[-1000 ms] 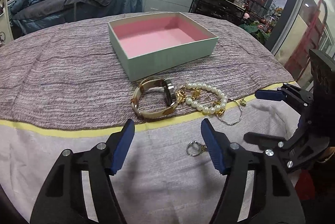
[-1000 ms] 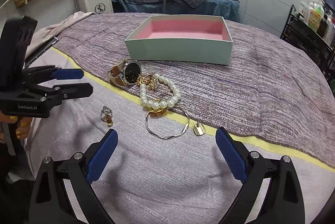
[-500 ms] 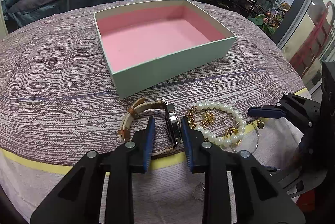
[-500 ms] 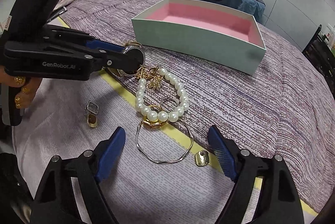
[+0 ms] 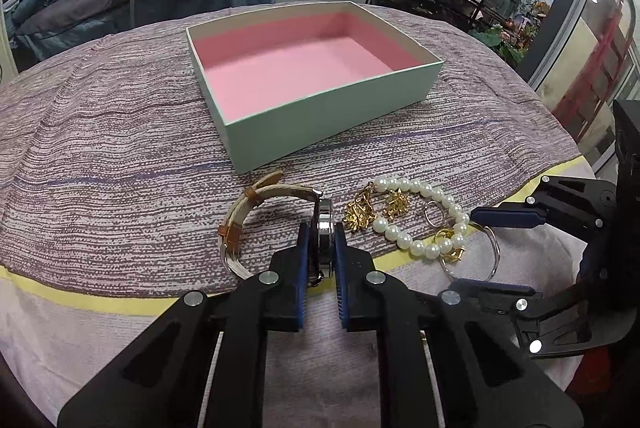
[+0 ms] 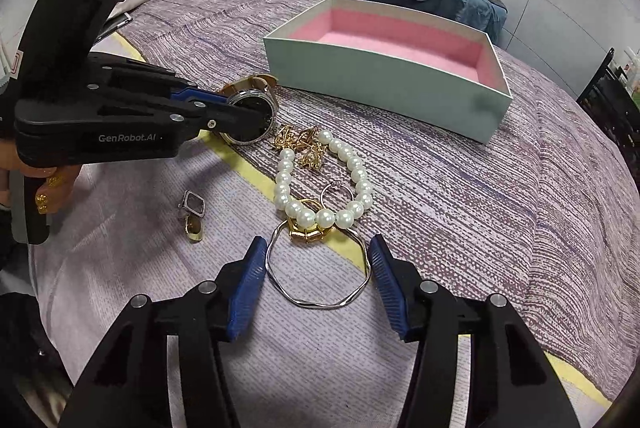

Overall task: Organize jewelry
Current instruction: 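Carry the watch into the pink box with the left tool while the right tool grasps the silver bangle, then open both tools to release the watch and bangle in the box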

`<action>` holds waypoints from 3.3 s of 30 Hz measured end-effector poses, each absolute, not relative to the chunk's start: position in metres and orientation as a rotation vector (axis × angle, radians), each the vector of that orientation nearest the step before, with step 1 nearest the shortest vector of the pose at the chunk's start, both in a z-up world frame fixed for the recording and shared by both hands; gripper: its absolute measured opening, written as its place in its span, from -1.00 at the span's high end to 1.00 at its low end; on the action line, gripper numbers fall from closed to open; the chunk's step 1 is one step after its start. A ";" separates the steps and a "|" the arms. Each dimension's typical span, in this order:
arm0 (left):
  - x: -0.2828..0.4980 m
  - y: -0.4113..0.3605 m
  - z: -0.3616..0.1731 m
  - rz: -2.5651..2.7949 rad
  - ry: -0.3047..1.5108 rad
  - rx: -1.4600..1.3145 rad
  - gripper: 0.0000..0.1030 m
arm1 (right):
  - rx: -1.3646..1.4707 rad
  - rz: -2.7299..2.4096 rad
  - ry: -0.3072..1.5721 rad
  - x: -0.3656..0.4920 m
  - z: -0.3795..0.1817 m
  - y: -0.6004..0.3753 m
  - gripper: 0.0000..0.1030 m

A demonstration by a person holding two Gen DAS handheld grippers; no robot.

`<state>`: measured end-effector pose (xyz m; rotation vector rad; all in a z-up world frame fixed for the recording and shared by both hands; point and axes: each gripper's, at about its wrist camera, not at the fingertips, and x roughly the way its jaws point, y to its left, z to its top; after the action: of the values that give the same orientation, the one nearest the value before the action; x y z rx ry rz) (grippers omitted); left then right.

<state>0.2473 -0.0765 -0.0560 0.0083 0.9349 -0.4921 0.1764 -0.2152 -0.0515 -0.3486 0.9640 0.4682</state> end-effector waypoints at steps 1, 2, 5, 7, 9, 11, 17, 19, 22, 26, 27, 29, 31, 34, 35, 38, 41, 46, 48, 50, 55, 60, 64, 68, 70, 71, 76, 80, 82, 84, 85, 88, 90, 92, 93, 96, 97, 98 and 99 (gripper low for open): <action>0.245 -0.074 -0.055 -0.495 0.936 0.008 0.77 | -0.350 0.471 0.967 0.174 -0.050 -0.216 0.00; 0.242 -0.072 -0.054 -0.500 0.940 0.005 0.77 | -0.353 0.473 0.969 0.171 -0.049 -0.216 0.00; 0.234 -0.062 -0.051 -0.513 0.944 -0.005 0.77 | -0.359 0.467 0.983 0.163 -0.047 -0.219 0.00; 0.229 -0.056 -0.047 -0.515 0.939 -0.005 0.77 | -0.344 0.469 0.997 0.159 -0.044 -0.223 0.00; 0.224 -0.049 -0.042 -0.522 0.934 -0.009 0.77 | -0.321 0.481 1.005 0.154 -0.040 -0.228 -0.01; 0.220 -0.044 -0.037 -0.529 0.927 -0.012 0.77 | -0.300 0.484 1.001 0.150 -0.036 -0.234 -0.01; 0.213 -0.043 -0.024 -0.541 0.894 -0.012 0.77 | -0.213 0.483 0.961 0.145 -0.020 -0.249 -0.01; 0.213 -0.046 -0.020 -0.552 0.887 -0.012 0.77 | -0.210 0.477 0.939 0.146 -0.014 -0.251 -0.01; 0.216 -0.053 -0.016 -0.566 0.872 -0.008 0.77 | -0.195 0.477 0.911 0.150 -0.006 -0.251 -0.01; 0.224 -0.060 -0.009 -0.568 0.852 -0.004 0.77 | -0.196 0.473 0.879 0.161 0.001 -0.246 -0.01; 0.226 -0.061 -0.006 -0.565 0.845 -0.002 0.77 | -0.194 0.470 0.872 0.165 0.002 -0.245 -0.01; 0.233 -0.063 -0.003 -0.559 0.835 0.001 0.77 | -0.184 0.464 0.860 0.174 0.004 -0.245 -0.01; 0.241 -0.066 0.003 -0.552 0.821 0.006 0.77 | -0.167 0.452 0.851 0.184 0.005 -0.244 -0.01; 0.261 -0.069 0.012 -0.533 0.800 0.025 0.77 | -0.155 0.433 0.834 0.200 0.008 -0.243 -0.01; 0.270 -0.070 0.016 -0.524 0.794 0.029 0.77 | -0.147 0.431 0.828 0.207 0.010 -0.243 -0.01; 0.299 -0.076 0.024 -0.511 0.797 0.033 0.77 | -0.153 0.416 0.799 0.227 0.018 -0.239 -0.01; 0.332 -0.085 0.024 -0.507 0.823 0.043 0.77 | -0.180 0.397 0.780 0.254 0.022 -0.231 -0.01; 0.379 -0.101 0.013 -0.489 0.893 0.037 0.77 | -0.203 0.379 0.811 0.301 0.014 -0.222 0.00; 0.393 -0.107 0.006 -0.484 0.925 0.039 0.77 | -0.220 0.373 0.830 0.314 0.008 -0.217 0.00; 0.406 -0.110 -0.002 -0.479 0.965 0.028 0.77 | -0.245 0.366 0.851 0.328 0.001 -0.210 0.00; 0.424 -0.115 -0.022 -0.454 1.043 -0.001 0.77 | -0.273 0.362 0.901 0.349 -0.012 -0.198 0.00; 0.431 -0.122 -0.032 -0.441 1.065 0.018 0.77 | -0.306 0.371 0.950 0.362 -0.027 -0.189 0.00; 0.434 -0.125 -0.038 -0.430 1.069 0.025 0.77 | -0.301 0.374 0.984 0.368 -0.038 -0.187 0.00; 0.437 -0.127 -0.038 -0.429 1.063 0.034 0.77 | -0.264 0.392 1.005 0.370 -0.043 -0.189 0.00; 0.437 -0.127 -0.038 -0.429 1.061 0.033 0.77 | -0.247 0.396 1.009 0.370 -0.044 -0.190 -0.01; 0.437 -0.127 -0.038 -0.429 1.062 0.030 0.73 | -0.245 0.400 1.010 0.370 -0.045 -0.189 -0.05; 0.429 -0.120 -0.033 -0.430 1.047 0.013 0.05 | -0.218 0.401 0.988 0.363 -0.044 -0.190 -0.22; 0.422 -0.114 -0.012 -0.431 0.987 -0.010 -0.21 | -0.223 0.408 0.940 0.349 -0.034 -0.190 -0.37; 0.417 -0.110 0.001 -0.427 0.956 -0.022 -0.40 | -0.233 0.389 0.907 0.340 -0.027 -0.192 -0.43; 0.406 -0.101 0.016 -0.416 0.904 -0.045 -0.58 | -0.217 0.384 0.873 0.331 -0.019 -0.197 -0.48; 0.399 -0.096 0.023 -0.411 0.872 -0.054 -0.70 | -0.198 0.386 0.853 0.324 -0.012 -0.201 -0.52; 0.369 -0.085 0.039 -0.391 0.769 -0.072 -0.89 | -0.176 0.383 0.796 0.304 0.005 -0.211 -0.66; 0.347 -0.078 0.043 -0.396 0.732 -0.077 -0.89 | -0.159 0.381 0.774 0.289 0.012 -0.216 -0.72; 0.326 -0.073 0.042 -0.413 0.721 -0.075 -0.89 | -0.131 0.379 0.761 0.272 0.018 -0.223 -0.80; 0.313 -0.070 0.041 -0.421 0.713 -0.075 -0.89 | -0.121 0.379 0.759 0.267 0.019 -0.225 -0.80; 0.281 -0.063 0.036 -0.428 0.682 -0.063 -0.89 | -0.090 0.374 0.753 0.246 0.022 -0.233 -0.81; 0.270 -0.061 0.034 -0.425 0.674 -0.048 -0.89 | -0.083 0.368 0.755 0.239 0.022 -0.234 -0.81; 0.261 -0.060 0.032 -0.416 0.667 -0.033 -0.89 | -0.081 0.362 0.754 0.232 0.022 -0.236 -0.82; 0.252 -0.059 0.030 -0.406 0.659 -0.017 -0.89 | -0.081 0.356 0.748 0.224 0.022 -0.237 -0.82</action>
<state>0.2519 -0.0590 0.0299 -0.0169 0.6587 -0.4061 0.2240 -0.2375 0.0219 -0.0814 0.7480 0.3558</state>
